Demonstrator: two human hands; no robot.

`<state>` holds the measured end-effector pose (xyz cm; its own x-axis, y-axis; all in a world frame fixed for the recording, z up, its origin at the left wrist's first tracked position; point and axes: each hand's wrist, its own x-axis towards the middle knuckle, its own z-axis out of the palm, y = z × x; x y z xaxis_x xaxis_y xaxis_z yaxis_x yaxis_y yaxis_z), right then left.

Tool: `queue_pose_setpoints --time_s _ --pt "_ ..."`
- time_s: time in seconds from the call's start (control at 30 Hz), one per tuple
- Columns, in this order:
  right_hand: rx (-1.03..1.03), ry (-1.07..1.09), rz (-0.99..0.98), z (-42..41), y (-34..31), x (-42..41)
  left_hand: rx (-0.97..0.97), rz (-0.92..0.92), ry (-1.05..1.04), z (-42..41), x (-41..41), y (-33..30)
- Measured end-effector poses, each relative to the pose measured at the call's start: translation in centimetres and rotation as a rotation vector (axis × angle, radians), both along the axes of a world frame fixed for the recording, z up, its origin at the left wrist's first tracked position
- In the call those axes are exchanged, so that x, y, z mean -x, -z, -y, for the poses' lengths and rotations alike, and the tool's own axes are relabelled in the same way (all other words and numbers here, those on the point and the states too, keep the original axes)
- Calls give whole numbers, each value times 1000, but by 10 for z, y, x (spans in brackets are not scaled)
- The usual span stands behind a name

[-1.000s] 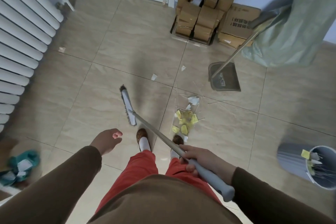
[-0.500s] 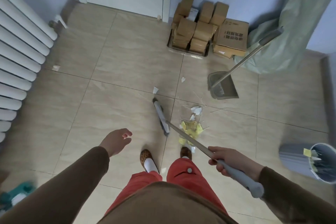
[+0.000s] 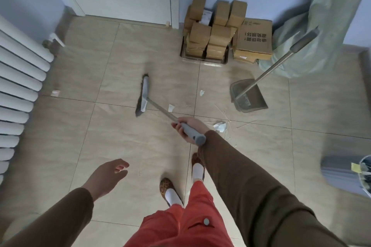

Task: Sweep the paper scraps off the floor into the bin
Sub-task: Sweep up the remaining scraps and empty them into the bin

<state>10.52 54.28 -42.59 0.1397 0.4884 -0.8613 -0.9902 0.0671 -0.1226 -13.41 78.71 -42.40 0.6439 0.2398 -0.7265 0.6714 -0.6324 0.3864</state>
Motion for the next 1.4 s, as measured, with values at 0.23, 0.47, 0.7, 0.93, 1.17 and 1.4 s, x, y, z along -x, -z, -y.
queue_pose_setpoints --time_s 0.23,0.47,0.7,0.93,1.17,1.4 --pt "95 407 -88 121 -22 43 -8 -53 93 8 -24 6" --pt "187 438 -61 206 -116 146 88 25 191 64 -71 -1" --pt "461 77 338 236 -152 120 94 30 217 104 -71 -8" --pt "732 -644 831 223 -50 -19 9 10 168 146 -50 -18" --pt "844 -1017 864 287 8 -13 -33 -79 22 222 -1 -14" --pt "708 -1048 687 433 -34 110 41 -79 77 332 12 -21"
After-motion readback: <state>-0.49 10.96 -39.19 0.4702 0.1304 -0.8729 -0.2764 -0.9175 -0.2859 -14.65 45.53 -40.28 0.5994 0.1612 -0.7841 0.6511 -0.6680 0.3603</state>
